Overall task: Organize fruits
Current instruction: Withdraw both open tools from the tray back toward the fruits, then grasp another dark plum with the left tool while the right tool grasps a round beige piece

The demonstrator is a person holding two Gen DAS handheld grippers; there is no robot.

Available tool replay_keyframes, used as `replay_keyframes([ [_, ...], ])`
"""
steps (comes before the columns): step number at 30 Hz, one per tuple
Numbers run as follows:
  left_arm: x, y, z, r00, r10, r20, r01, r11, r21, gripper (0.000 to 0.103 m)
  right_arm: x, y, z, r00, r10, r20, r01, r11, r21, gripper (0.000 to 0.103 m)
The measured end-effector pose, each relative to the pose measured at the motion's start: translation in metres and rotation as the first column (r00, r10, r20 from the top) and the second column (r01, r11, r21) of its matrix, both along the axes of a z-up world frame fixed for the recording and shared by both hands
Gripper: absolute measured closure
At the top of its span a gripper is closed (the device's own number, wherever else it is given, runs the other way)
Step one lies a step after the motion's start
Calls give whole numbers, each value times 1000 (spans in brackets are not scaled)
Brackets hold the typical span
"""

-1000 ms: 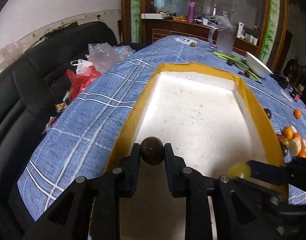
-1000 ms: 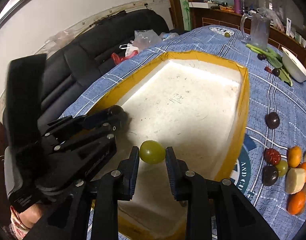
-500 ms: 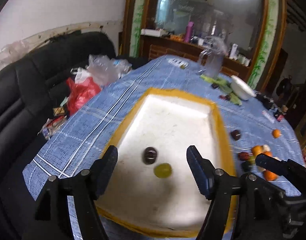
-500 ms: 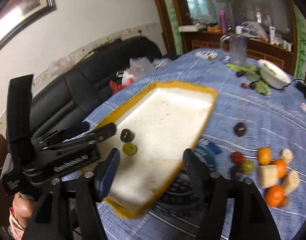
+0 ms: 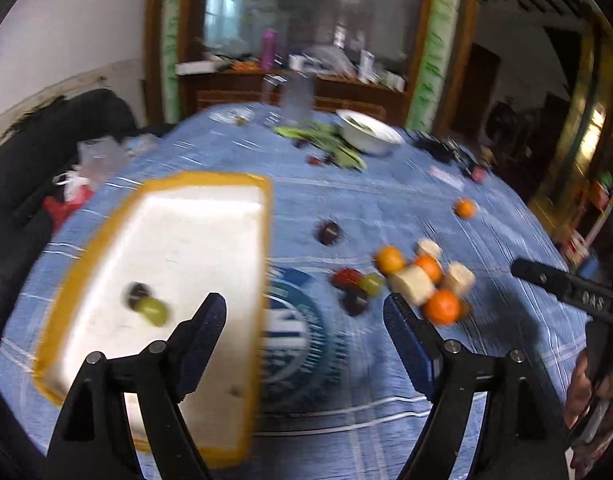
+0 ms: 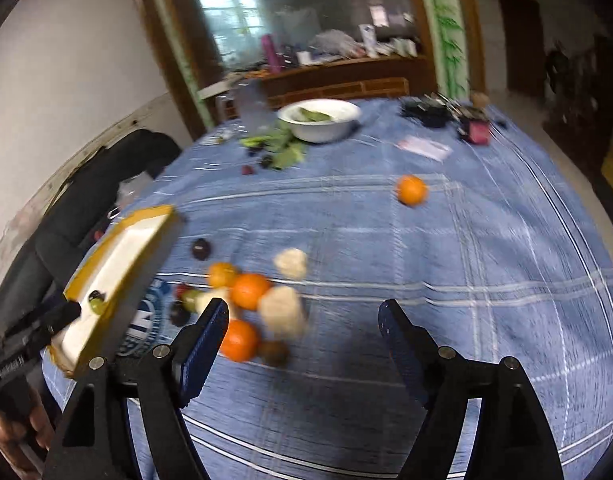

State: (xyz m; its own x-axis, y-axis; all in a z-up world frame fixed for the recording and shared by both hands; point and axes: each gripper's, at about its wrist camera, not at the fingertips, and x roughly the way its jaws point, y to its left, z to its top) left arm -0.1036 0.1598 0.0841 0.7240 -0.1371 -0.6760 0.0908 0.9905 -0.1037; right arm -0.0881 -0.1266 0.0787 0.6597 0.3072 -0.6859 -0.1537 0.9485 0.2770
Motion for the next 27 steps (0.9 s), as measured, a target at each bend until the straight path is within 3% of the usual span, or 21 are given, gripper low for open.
replay_keyframes([
  [4,6,-27,-15,998,-61,-31,61,998,18,23,8,-9,-15,999,-3,-36,3,1000,11,22],
  [8,14,-39,-22,994,-98,-48,98,995,-9,23,18,-1,-25,997,34,-67,-34,999,9,22],
  [14,31,-40,-26,991,-107,-76,100,991,-89,39,38,24,-35,994,83,-74,-85,996,-25,23],
  [16,37,-43,-29,989,-116,-87,107,989,-103,50,44,31,-40,992,96,-79,-99,994,-35,29],
  [21,45,-47,-38,990,-104,-96,97,992,-76,51,53,48,-52,985,136,-108,-142,989,-51,47],
  [27,54,-38,-49,989,-81,-121,74,995,-60,53,51,42,-51,988,131,-82,-134,990,-42,64],
])
